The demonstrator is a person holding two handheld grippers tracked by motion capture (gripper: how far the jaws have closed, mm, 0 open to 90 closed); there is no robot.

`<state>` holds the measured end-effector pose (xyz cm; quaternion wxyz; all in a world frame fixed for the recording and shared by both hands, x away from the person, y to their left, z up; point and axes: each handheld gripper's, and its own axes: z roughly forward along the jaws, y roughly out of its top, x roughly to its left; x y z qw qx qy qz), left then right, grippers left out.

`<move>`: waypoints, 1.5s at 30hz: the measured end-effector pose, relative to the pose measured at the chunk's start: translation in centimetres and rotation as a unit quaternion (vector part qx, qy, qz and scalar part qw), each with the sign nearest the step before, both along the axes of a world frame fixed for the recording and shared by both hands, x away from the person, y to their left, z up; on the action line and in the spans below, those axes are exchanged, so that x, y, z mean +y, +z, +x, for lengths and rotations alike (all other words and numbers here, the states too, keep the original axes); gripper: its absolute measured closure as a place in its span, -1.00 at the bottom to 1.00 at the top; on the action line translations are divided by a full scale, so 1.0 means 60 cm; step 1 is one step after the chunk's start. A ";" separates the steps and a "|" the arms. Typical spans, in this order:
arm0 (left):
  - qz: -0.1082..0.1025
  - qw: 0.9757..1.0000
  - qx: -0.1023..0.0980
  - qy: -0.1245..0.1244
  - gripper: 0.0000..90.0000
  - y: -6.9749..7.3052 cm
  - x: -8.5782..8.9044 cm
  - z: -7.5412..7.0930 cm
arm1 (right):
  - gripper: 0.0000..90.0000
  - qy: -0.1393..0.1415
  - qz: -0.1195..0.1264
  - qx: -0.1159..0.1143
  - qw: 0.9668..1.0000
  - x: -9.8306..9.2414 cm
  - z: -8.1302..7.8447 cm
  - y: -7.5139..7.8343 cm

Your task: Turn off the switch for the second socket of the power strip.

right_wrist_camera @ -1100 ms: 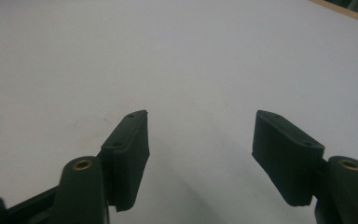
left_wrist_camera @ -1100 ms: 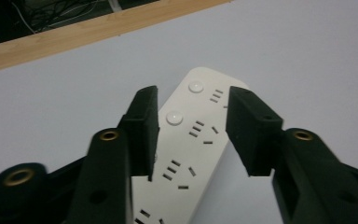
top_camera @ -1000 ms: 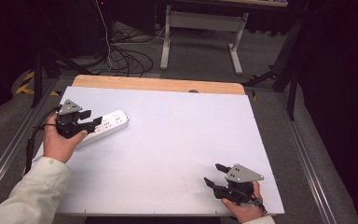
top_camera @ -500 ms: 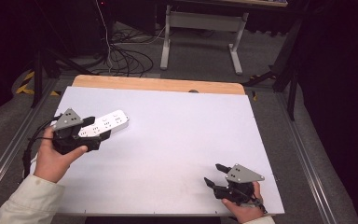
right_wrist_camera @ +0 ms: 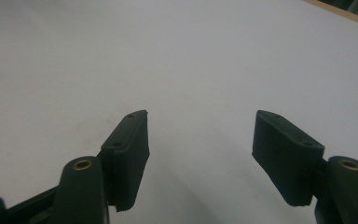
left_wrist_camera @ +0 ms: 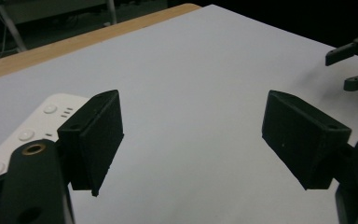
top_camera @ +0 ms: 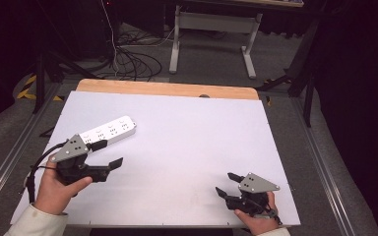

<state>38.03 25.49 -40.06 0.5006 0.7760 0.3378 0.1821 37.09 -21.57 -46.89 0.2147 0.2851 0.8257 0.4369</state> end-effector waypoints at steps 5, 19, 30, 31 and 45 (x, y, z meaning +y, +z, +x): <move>-0.018 1.000 0.010 -0.019 -0.44 -0.015 0.000 -0.017 | -0.18 0.001 0.003 -0.001 1.000 -0.001 -0.001 0.001; -0.008 0.998 -0.003 -0.059 -0.51 -0.088 0.007 -0.041 | -0.18 0.005 0.013 0.000 1.000 -0.003 -0.002 0.002; -0.018 0.997 0.030 -0.072 -0.50 -0.138 -0.004 -0.040 | -0.18 0.007 0.012 0.001 1.000 -0.003 -0.002 0.002; -0.013 0.997 0.030 -0.072 -0.51 -0.142 -0.005 -0.039 | -0.18 0.007 0.012 0.002 1.000 -0.003 -0.002 0.002; -0.015 0.998 0.013 -0.064 -0.51 -0.141 -0.010 -0.047 | -0.18 0.005 0.018 0.006 1.000 -0.006 0.000 0.002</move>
